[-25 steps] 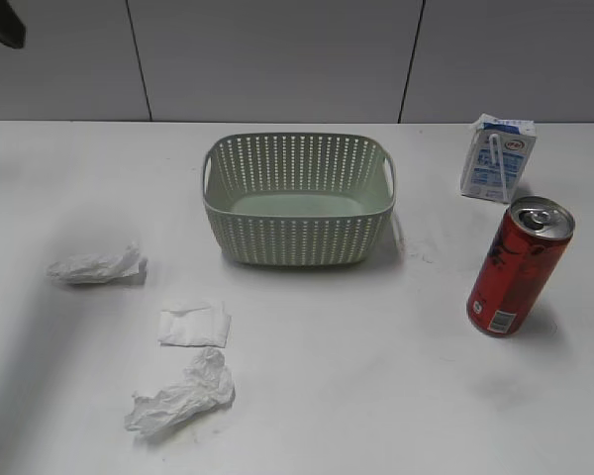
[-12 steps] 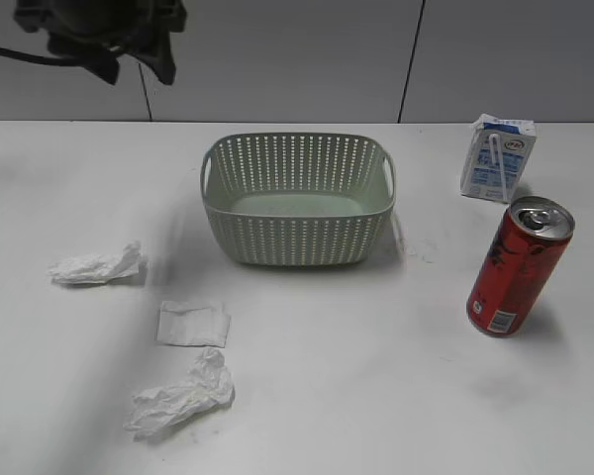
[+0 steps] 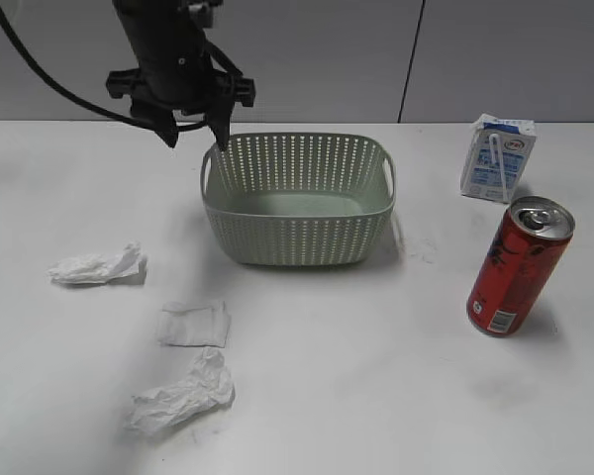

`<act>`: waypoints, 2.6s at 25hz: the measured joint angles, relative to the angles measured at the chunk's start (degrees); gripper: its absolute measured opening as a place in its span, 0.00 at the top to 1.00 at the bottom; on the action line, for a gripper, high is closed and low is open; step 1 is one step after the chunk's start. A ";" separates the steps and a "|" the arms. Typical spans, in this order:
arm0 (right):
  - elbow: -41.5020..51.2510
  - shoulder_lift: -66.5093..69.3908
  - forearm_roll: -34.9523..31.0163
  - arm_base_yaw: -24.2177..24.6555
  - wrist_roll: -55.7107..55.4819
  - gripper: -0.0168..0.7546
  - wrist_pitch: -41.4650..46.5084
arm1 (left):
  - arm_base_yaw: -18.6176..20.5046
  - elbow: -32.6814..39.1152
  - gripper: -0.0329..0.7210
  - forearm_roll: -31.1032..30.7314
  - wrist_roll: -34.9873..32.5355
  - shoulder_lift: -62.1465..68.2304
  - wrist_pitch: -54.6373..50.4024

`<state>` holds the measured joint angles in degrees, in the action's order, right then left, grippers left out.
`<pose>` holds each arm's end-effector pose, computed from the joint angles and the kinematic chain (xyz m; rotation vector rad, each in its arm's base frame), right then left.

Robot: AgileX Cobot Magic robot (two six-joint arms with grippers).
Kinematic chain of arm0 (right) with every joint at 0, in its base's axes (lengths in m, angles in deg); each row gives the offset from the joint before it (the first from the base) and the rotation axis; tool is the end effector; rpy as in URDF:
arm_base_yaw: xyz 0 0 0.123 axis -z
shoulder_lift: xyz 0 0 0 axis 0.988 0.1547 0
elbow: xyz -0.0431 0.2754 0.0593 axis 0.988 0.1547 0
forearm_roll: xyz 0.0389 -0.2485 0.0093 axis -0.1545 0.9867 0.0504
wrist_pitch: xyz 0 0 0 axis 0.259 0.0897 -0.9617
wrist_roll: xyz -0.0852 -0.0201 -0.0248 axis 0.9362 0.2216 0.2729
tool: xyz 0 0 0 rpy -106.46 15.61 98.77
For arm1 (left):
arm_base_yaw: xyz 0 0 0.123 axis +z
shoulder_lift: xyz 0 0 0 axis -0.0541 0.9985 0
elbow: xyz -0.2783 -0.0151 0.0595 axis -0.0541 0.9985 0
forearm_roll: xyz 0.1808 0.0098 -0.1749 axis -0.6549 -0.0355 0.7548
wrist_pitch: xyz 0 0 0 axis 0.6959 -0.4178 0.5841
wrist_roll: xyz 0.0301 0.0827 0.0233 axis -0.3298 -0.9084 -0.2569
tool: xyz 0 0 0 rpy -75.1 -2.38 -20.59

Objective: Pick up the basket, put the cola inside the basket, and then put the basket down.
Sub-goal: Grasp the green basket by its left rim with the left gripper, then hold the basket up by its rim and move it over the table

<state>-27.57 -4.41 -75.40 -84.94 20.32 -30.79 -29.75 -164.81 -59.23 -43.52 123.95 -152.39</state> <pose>0.0082 0.0019 0.2632 -0.1098 2.0057 0.0369 0.4283 -0.2210 0.2199 0.3473 2.8636 -0.2219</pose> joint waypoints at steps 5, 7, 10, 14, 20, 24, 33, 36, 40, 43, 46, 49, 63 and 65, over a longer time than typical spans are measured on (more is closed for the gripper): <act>0.00 0.00 0.04 0.00 0.00 0.21 0.00 | -0.18 -0.24 0.28 0.05 0.20 2.96 -0.43; 0.00 0.00 0.06 0.00 0.00 0.21 0.05 | -0.18 -0.28 0.28 0.05 0.49 3.72 -0.51; 0.00 0.00 0.11 0.00 0.00 0.21 0.05 | -0.18 -0.28 0.28 0.11 1.10 4.54 -0.18; 0.00 0.00 0.11 0.00 0.00 0.21 0.05 | -0.18 -0.36 0.28 0.97 1.30 6.16 0.03; 0.00 0.00 0.13 0.00 0.00 0.21 0.05 | -0.18 -0.36 0.29 1.16 1.44 6.81 0.29; 0.00 0.00 0.13 0.00 0.00 0.21 0.05 | -0.18 -0.36 0.34 1.11 1.87 6.81 0.23; 0.00 0.00 0.13 0.00 0.00 0.21 0.05 | -0.23 -0.36 0.63 1.30 2.71 7.18 -0.56; 0.00 0.00 0.13 0.00 0.00 0.21 0.05 | -0.38 -0.36 0.71 1.35 2.76 7.18 -0.51; 0.00 0.00 0.13 0.00 0.00 0.21 0.05 | -0.44 -0.36 0.87 2.12 3.05 7.18 -0.88; 0.00 0.00 0.13 0.00 0.00 0.21 0.05 | -0.38 -0.50 0.96 4.37 3.93 7.12 -0.74; 0.00 0.00 0.13 0.00 0.00 0.21 0.05 | -0.38 -0.50 0.96 5.99 4.07 6.77 -1.65; 0.00 0.00 0.13 0.00 0.00 0.21 0.05 | -0.38 -0.40 0.96 6.02 4.94 5.42 -3.76; 0.00 0.00 0.13 0.00 0.00 0.21 0.05 | -0.35 5.71 0.96 9.96 10.94 -9.70 -4.27; 0.00 0.00 0.13 0.00 0.00 0.21 0.05 | -0.41 10.56 0.96 9.49 11.73 -12.27 -4.29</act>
<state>-27.57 -4.41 -75.27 -84.94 20.32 -30.74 -30.15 -154.25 -49.73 -31.79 111.68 -156.68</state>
